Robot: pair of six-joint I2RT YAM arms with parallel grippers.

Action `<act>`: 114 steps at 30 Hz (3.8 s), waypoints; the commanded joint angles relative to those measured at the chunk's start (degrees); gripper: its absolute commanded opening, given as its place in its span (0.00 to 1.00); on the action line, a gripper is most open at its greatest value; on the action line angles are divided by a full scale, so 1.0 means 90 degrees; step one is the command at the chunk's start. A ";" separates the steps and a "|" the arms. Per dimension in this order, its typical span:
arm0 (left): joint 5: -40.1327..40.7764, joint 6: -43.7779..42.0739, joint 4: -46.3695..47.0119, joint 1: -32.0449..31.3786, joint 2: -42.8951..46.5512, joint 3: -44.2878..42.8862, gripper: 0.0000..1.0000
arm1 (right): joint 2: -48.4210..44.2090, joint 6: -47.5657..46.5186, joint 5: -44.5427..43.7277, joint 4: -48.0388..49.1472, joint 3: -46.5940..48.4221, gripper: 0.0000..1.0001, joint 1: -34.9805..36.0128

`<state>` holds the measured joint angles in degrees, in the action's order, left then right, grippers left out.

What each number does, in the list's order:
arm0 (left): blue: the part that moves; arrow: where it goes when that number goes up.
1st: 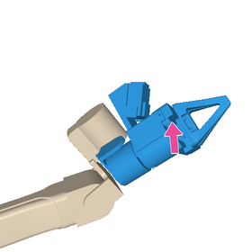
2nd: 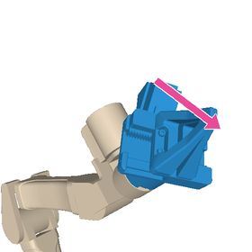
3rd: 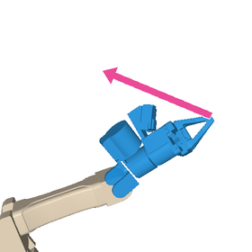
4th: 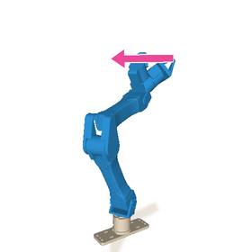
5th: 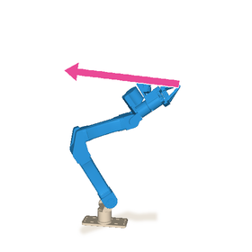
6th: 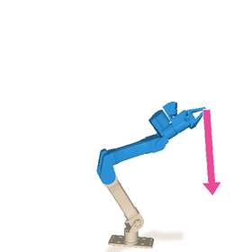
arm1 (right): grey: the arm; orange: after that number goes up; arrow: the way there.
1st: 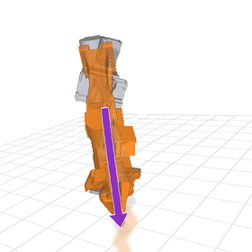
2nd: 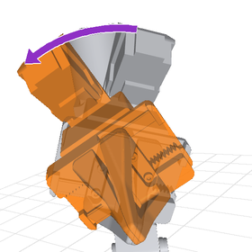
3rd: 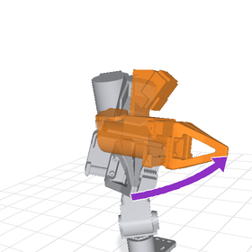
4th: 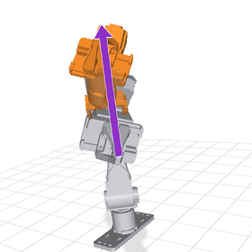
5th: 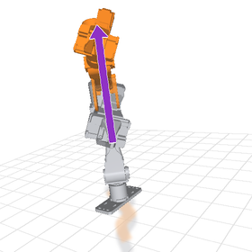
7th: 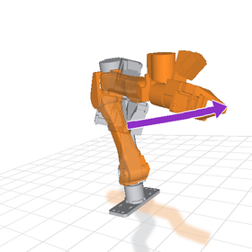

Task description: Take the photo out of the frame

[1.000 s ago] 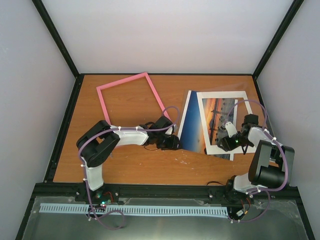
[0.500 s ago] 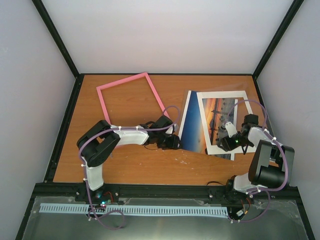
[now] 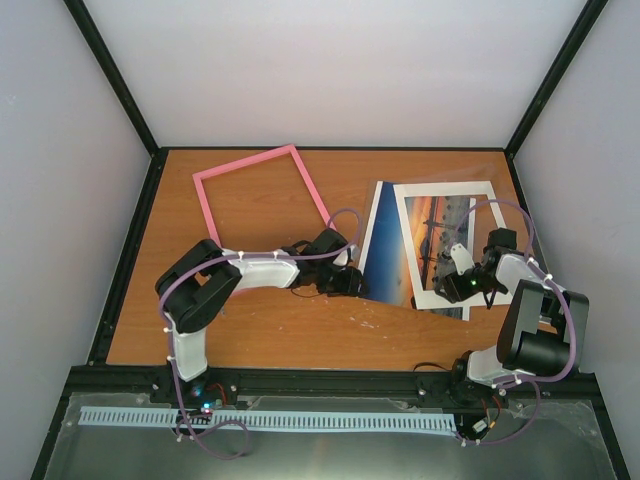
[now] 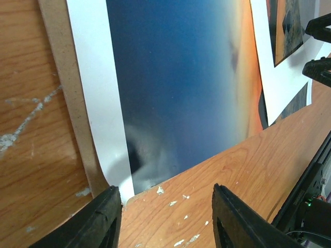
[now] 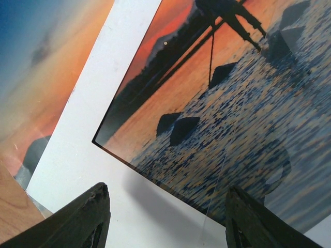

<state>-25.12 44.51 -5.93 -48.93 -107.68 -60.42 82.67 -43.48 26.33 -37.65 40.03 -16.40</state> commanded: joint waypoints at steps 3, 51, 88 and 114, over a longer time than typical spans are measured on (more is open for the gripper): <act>-0.0062 0.0012 0.0066 0.0026 -0.0180 -0.0210 0.49 | 0.0057 0.0005 0.0062 0.0021 -0.0044 0.60 0.0031; -0.1037 0.0453 0.1248 0.0261 -0.0925 -0.0421 0.53 | 0.0278 -0.0107 0.0089 0.0033 -0.0014 0.59 0.0030; -0.1041 0.1945 0.1934 0.0270 -0.0912 0.0156 0.34 | 0.0084 -0.0139 0.0199 -0.0011 -0.0004 0.59 0.0027; -0.0498 0.1479 0.0985 0.0480 0.0386 0.0362 0.01 | -0.0906 -0.0094 0.0817 -0.1249 0.1134 0.65 0.0035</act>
<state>-32.62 61.43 7.35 -45.84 -112.79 -59.13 78.85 -44.38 29.61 -43.97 44.45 -16.38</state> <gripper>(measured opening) 0.014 0.640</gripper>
